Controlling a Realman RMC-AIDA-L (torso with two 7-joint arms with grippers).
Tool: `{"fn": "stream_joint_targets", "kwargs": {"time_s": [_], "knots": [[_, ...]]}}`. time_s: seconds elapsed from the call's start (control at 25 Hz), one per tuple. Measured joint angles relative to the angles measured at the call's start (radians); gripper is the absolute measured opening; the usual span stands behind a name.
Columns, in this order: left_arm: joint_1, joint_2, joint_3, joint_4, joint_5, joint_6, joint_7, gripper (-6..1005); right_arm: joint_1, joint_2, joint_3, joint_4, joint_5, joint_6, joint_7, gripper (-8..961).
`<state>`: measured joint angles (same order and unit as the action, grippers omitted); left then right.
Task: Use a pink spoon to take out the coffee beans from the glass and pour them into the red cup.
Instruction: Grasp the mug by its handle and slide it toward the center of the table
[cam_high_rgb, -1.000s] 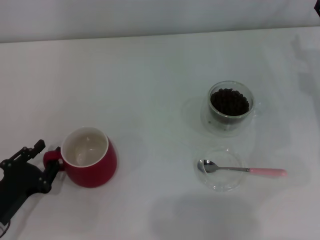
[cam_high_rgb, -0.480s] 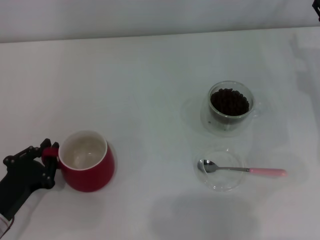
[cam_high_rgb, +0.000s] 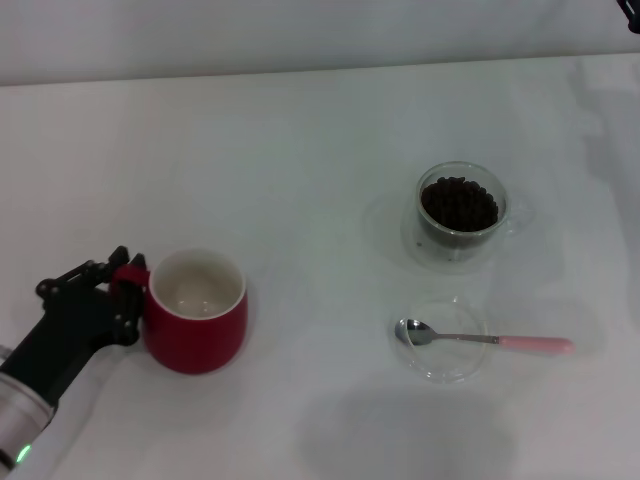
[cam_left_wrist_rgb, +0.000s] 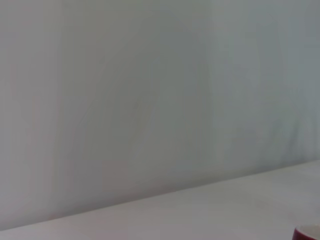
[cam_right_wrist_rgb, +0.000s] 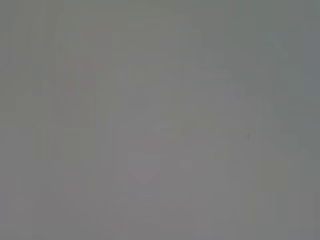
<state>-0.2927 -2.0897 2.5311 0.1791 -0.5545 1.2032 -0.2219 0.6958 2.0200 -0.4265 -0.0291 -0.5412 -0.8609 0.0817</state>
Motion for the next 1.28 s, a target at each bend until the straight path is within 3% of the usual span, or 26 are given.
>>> {"fn": "stream_joint_targets", "kwargs": {"time_s": [0.56,0.96,1.28], "knots": [[-0.086,-0.006,0.008,0.117,-0.001,-0.183,0.025,143,0.012,0.001,0.000,0.000,0.000,-0.001,0.001,860],[-0.087,-0.007,0.051,0.125,0.007,-0.198,0.026,142,0.015,-0.002,-0.005,0.000,-0.001,-0.001,0.001,859],[-0.065,-0.007,0.062,0.126,0.005,-0.199,0.026,197,0.011,-0.003,-0.032,-0.001,-0.003,-0.001,0.001,859]]}}
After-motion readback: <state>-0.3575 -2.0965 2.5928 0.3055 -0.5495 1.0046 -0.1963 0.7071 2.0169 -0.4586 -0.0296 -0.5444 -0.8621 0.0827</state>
